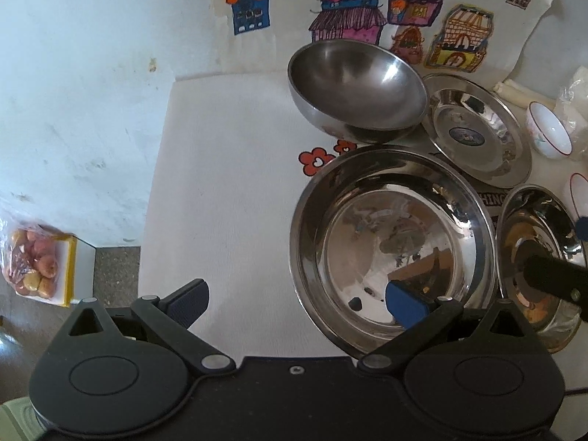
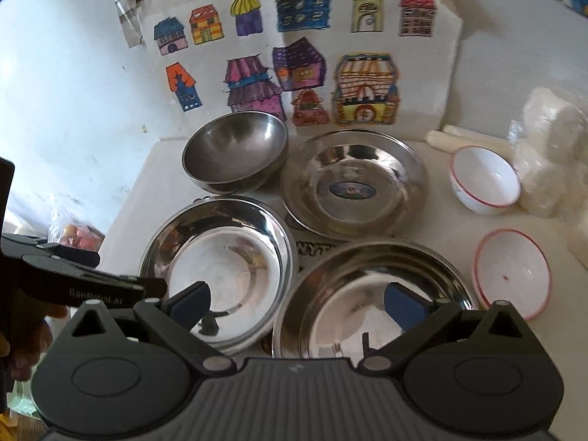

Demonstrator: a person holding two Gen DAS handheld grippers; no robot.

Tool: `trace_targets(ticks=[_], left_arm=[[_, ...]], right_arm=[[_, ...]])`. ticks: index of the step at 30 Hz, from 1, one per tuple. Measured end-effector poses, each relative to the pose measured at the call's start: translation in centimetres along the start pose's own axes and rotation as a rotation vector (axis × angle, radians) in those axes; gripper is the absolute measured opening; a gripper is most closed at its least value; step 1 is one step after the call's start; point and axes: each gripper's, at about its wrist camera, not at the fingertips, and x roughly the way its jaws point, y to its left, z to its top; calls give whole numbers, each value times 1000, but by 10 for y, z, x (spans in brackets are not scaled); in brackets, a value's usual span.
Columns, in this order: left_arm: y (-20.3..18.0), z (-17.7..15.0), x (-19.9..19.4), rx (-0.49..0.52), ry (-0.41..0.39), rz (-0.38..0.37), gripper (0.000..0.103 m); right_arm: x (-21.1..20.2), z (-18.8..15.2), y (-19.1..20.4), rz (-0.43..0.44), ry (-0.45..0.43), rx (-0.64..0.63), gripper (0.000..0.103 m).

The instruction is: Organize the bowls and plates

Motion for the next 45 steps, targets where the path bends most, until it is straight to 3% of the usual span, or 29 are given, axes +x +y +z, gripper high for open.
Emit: trace_targets(ticks=[5,11,16,20,24,35,39,45], left_arm=[[-1,-2,5,-39,15,-1,100],[-2,-6,6,-83,27,-12,89],[-1,-6,6,-120,22,-21,80],[1,-4,9,-155,26,-26,64],[3,-2,11,-183,21,-36,45],[6,-3,11,-219,3,-41,20],[14,-7,6,-245,-12,-44,19],[27,-12,-4,-265,-31,-32,19]], right_arm=[[18,14,-2,43,17,-31,95],[37,26,-4,79,50,-53,82],[51,31,-3,106,80,-50,63],[59,33,-1,111,99,-57,57],[65,33,0,114,122,-53,46],[77,34,-7,93,154,-15,19],[73,33,-4,95,155,-17,11],[64,28,7,135,131,-33,9]])
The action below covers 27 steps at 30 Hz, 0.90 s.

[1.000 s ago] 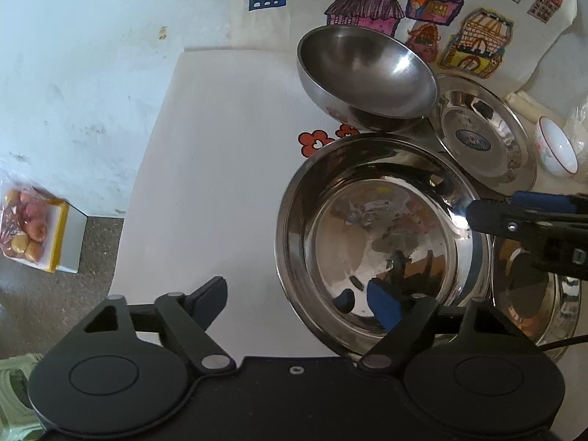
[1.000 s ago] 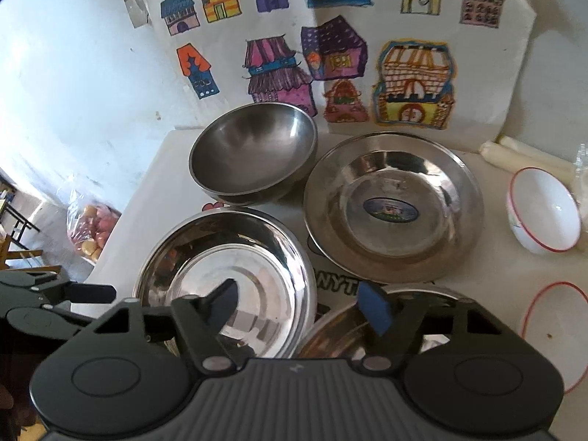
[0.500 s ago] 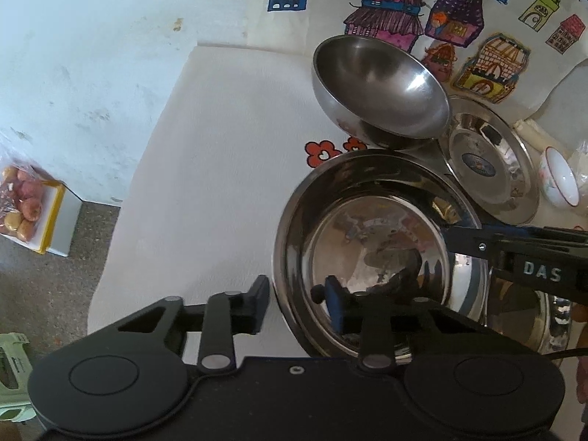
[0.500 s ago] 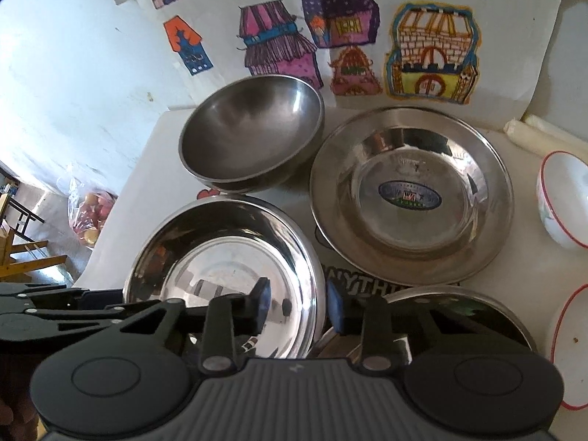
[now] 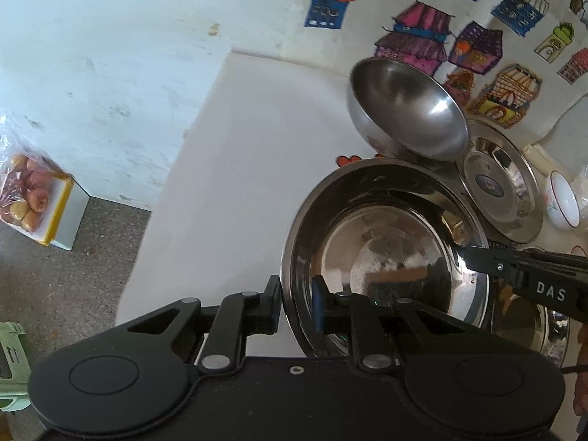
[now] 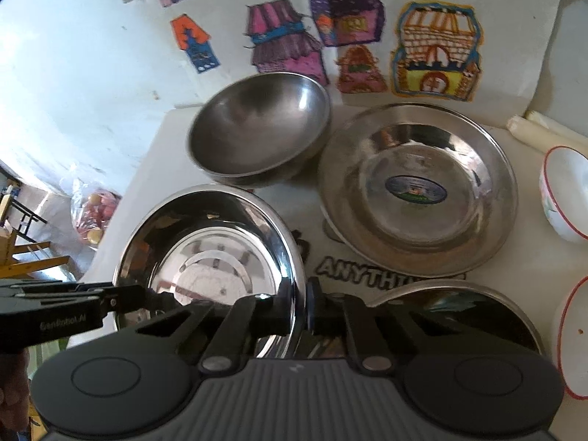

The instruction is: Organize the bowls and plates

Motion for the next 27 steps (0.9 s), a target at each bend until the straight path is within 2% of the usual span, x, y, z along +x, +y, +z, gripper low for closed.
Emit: trace_targets(ticks=[6,11,21,27], left_arm=[[0,0,-16,9,-19,-8,19],[-17,0,-26,49,-28,-42,19],[-88,-6,-19,214,-7,-145,19],[-136,-21,-7,324,22,-162,19]], right_arm=[[-19,-3,4,26,-42,14,7],[-44,-12,-8,15,-76,50,7],[-94,-48,-56,-95,-108,203,7],[-106,-74,-89,-154,-95,292,8]])
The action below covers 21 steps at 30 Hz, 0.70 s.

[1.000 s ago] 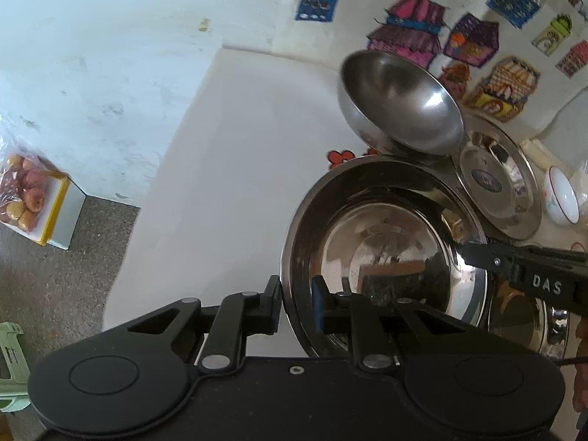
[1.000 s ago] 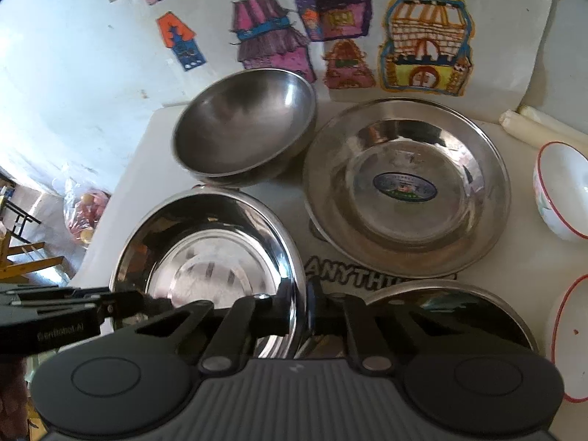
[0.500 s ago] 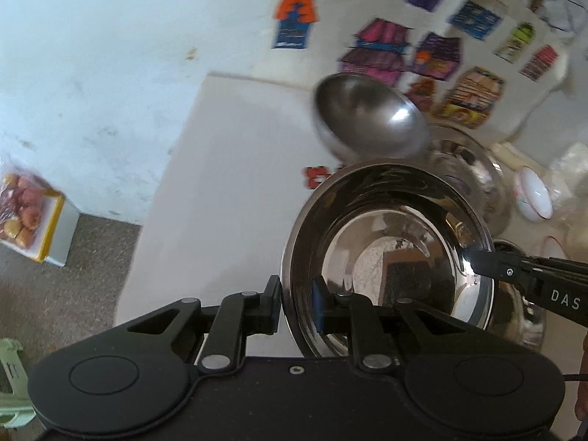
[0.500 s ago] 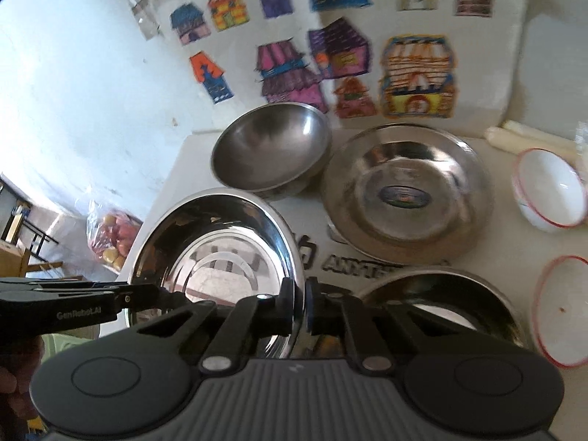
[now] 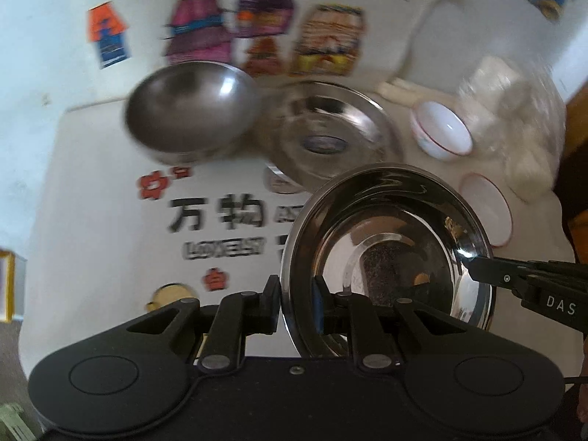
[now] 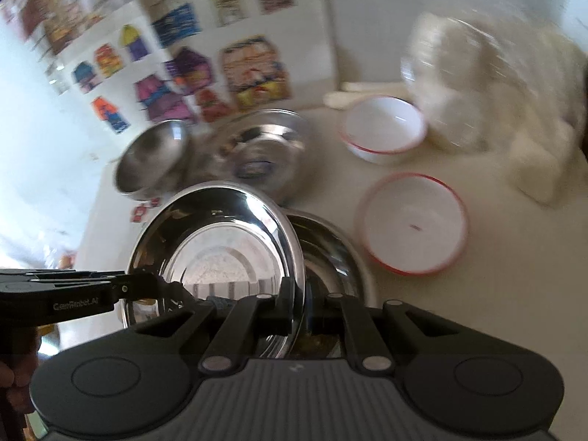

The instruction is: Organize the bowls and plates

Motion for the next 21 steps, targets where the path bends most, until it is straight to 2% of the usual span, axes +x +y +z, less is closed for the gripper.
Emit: trace_targets(ticks=[8,14,21], left_arm=[[-26,5,17,63,35,51,19],[-30,4,24,55,53,98,21],[-31,5,27,38,56,118,23]], right_arm=[[4,-9,-25,-2,35,19,9],[12,-8,-26,18,68,-14,9],[14,-3,-25,21,78,-59,10]])
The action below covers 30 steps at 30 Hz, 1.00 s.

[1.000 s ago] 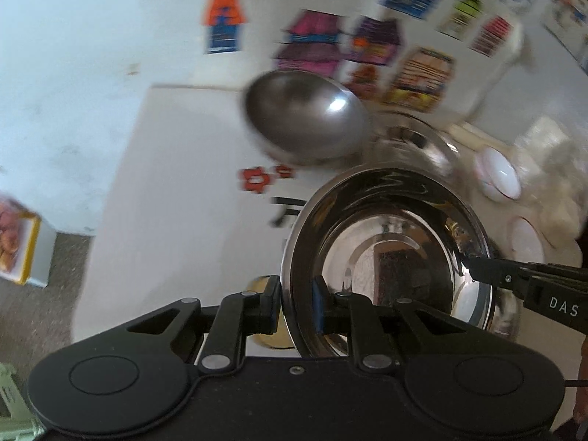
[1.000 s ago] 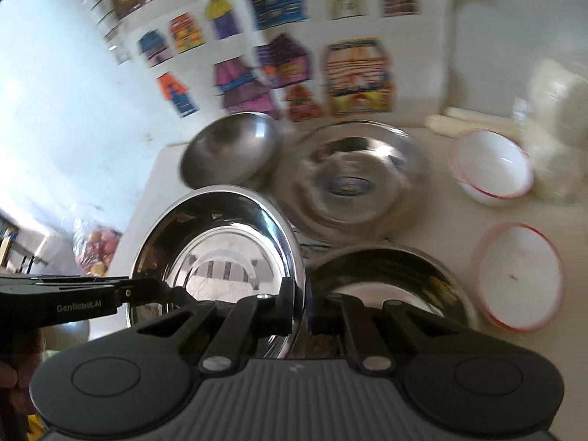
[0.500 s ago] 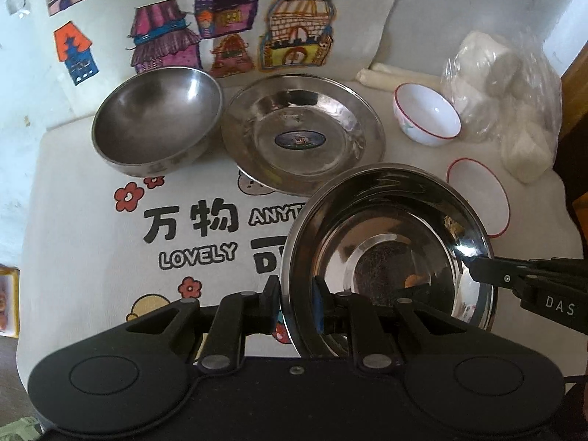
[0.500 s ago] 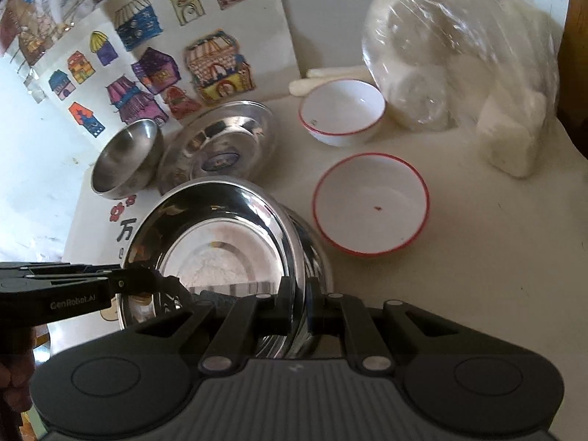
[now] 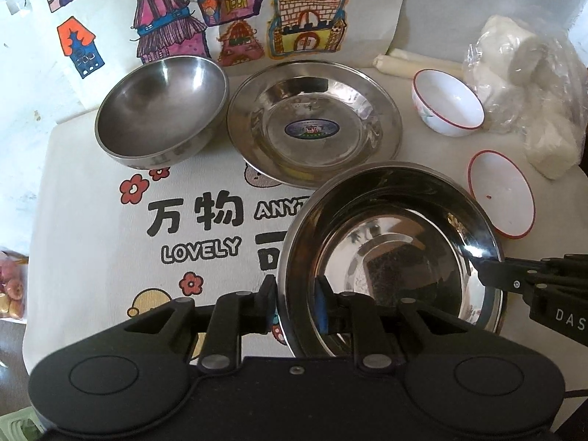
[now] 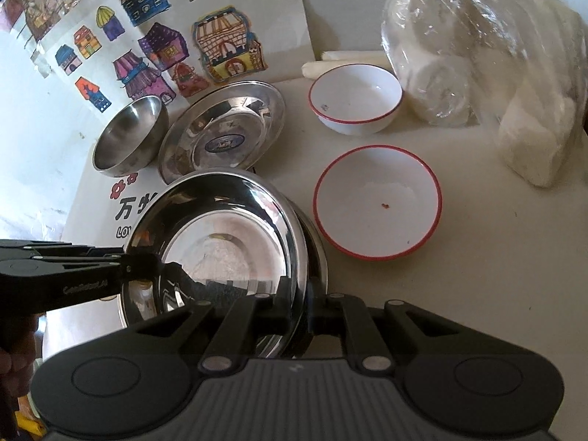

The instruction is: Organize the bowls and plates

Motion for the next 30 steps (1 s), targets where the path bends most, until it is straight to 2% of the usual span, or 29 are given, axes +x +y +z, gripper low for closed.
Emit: trace_targets(ticks=[9,19,22,25,26,27,30], left_arm=[[-2,-2,6,-23,30,0,24],[0,-4,7,-39,49,-15,25],[1,-4,4,-48,42,-19,27],[4,-4,0,-62,32,-13,42],[5,-4,-1,-71,28,-4,52],[7,-4,-3,-78,23,5,63],[13,-3,-7,-97,6,33,79]], right_arm=[[0,2,14,-64,11,-113,17],[1,0,15,-76,15,-120,21],[1,-1,15,-80,20,-111,27],[0,-3,15,-80,16,-104,30],[0,-4,15,-81,16,-103,32],[-1,-4,16,-82,14,-100,41],[-5,-6,15,-84,6,-92,58]])
